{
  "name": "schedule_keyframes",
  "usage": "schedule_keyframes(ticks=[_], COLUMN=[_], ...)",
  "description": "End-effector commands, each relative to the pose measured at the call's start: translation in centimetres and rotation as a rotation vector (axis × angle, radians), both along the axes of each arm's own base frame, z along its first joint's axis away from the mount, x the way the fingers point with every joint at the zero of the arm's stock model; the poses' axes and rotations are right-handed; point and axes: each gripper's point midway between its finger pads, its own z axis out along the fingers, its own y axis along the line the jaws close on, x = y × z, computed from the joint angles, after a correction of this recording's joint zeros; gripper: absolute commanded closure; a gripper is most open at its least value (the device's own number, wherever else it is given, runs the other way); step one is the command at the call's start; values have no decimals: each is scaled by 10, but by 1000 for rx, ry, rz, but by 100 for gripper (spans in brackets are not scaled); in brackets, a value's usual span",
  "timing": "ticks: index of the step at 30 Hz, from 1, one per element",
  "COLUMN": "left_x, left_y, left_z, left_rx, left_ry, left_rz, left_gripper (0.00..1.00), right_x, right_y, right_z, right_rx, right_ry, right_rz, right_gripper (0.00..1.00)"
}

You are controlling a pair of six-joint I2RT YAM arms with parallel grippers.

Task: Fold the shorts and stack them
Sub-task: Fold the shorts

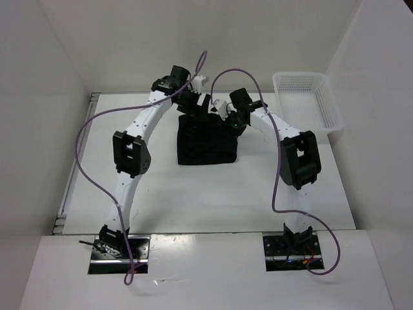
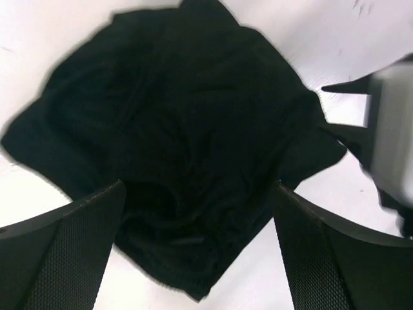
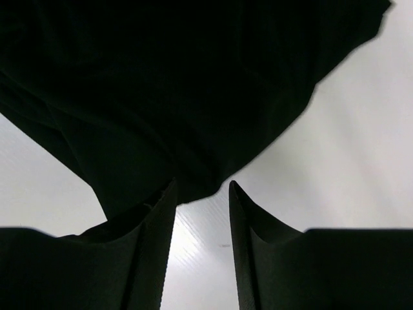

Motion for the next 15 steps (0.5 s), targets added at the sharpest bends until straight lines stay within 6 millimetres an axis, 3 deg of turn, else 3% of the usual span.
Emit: schedule_keyframes(ticks=[1, 5, 10, 14, 15], left_x=[9, 16, 13, 6, 5], left_y=[28, 45, 54, 49, 48], left_z=[-46, -73, -87, -90, -89], left_rx=[53, 152, 202, 178, 169], left_ry=[101, 112, 136, 165, 167], left_rz=[56, 116, 139, 117, 111], left_gripper=[0, 0, 0, 15, 26], right_x=[8, -6, -10, -13, -13], right_y=[15, 23, 25, 24, 24], right_z=[9, 2, -7, -20, -20], right_rx=[75, 113, 118, 107, 107], right_ry=[-16, 47, 74, 99, 99], right_rz=[82, 139, 165, 171, 171], right_gripper=[56, 54, 53, 53, 53])
